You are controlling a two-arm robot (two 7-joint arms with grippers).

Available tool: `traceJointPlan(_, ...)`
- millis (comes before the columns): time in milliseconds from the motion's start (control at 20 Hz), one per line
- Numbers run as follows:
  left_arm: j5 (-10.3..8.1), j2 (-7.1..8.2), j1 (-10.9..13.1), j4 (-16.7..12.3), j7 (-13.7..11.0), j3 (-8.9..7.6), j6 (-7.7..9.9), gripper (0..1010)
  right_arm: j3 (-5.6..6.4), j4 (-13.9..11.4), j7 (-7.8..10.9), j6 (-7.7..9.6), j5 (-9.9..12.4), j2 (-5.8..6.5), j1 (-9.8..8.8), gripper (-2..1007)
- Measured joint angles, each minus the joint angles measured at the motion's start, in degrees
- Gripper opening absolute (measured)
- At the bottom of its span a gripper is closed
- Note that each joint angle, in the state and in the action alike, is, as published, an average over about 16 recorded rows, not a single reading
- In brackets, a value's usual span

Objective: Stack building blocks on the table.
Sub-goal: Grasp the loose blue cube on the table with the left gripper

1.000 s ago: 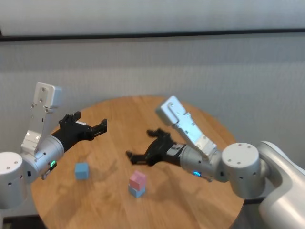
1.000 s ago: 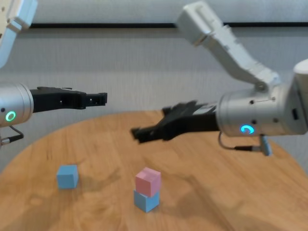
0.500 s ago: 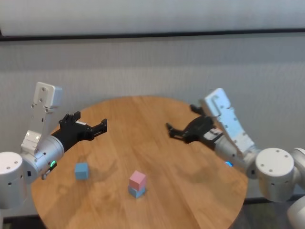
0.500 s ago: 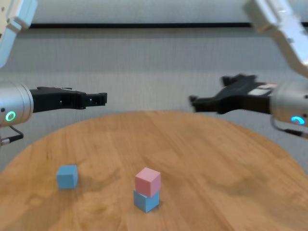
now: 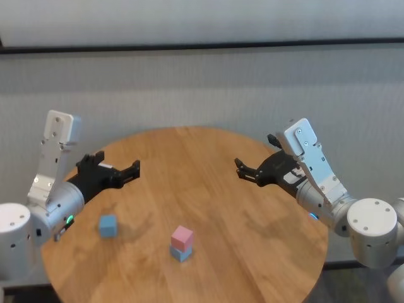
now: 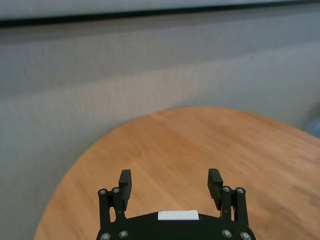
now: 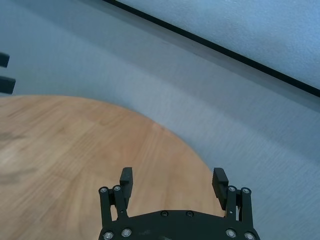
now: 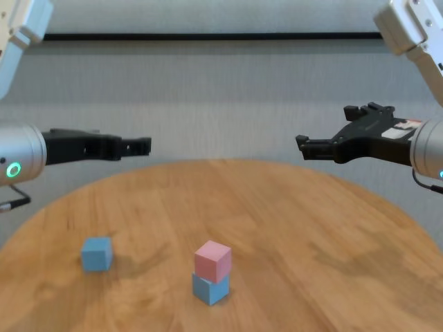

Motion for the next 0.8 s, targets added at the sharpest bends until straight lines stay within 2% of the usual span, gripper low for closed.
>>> traceJointPlan(200,0.53,-0.68,2.45,-4.34,3.20,-0.22,4.44,999,-0.13,-0.07,0.30,0.28,0.20,-0.09,0.04,1001)
traceJointPlan(500,2.36,-2.36,6.58,-11.93,9.54,-0.10,13.12,999,-0.35,-0.25,0.61,0.75,0.58,-0.25,0.11,1001)
traceJointPlan(650,3.68,-3.51,7.87,-14.26,12.19,0.30,16.60,999,-0.42,-0.32,0.71,0.91,0.71,-0.29,0.13,1001)
traceJointPlan(800,4.99,-4.66,8.52,-15.28,14.29,0.76,19.22,999,-0.47,-0.37,0.79,1.04,0.82,-0.33,0.15,1001)
